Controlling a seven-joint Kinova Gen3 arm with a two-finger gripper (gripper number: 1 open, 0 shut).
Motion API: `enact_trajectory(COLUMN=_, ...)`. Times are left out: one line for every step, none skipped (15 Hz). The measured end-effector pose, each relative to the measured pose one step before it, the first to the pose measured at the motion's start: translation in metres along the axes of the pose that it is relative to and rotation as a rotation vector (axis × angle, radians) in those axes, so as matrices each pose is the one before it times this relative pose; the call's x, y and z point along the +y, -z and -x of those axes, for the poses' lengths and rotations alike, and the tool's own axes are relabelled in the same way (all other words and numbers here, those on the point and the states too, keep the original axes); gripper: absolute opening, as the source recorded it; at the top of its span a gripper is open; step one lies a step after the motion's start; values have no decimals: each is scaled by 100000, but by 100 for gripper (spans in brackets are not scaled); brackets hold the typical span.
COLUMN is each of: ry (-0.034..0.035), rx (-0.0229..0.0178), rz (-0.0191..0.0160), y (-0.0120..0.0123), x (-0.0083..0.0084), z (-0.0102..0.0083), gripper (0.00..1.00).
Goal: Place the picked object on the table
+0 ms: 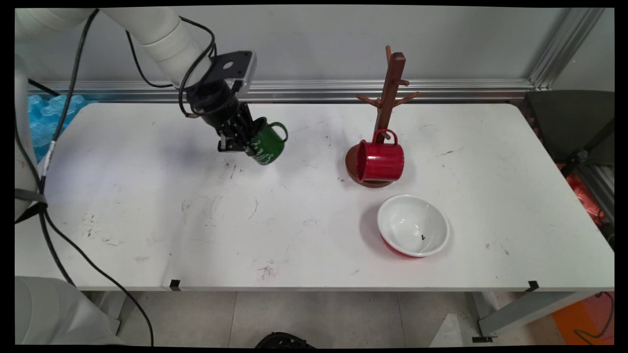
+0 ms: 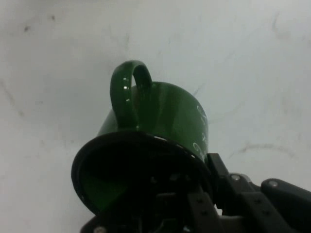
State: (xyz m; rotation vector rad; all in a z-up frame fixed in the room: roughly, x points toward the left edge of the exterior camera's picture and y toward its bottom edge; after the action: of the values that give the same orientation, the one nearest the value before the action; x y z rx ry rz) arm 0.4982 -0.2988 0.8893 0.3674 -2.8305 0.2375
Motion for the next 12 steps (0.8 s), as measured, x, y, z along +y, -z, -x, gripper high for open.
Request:
enact_trajectory(ry=-1535, rx=-2366, rz=-407, y=-323, x=-215, z=96, gripper=0)
enact_trajectory(ry=-1228, rx=-2312, rz=-479, y=-378, x=-214, z=96, gripper=0)
enact_trajectory(ry=-545, rx=-1254, rz=-283, y=-246, x=-118, z=47, gripper=0)
enact_trajectory(ry=-647, rx=-1833, rz=-458, y=-410, x=-162, z=83, gripper=0)
enact_trajectory(ry=-444, rx=-1408, rz=-372, y=-380, x=-122, z=49, gripper=0)
enact_trajectory(ry=-252, rx=-929, rz=-249, y=-278, x=-64, z=31, gripper=0)
enact_trajectory(ry=-177, rx=-1041, rz=-301, y=-417, x=-67, z=31, gripper=0)
enact_trajectory(ry=-179, rx=-976, rz=-305, y=-488, x=-63, z=6, gripper=0)
enact_trajectory(ry=-120, rx=-567, rz=-194, y=-319, x=-41, z=-8, gripper=0)
enact_trajectory(ry=-99, rx=-762, rz=-276, y=-434, x=-53, z=-21, gripper=0)
enact_trajectory(ry=-18, rx=-577, rz=-205, y=-357, x=-35, z=-22, gripper=0)
enact_trajectory(ry=43, rx=-674, rz=-180, y=-406, x=-14, z=-19, gripper=0)
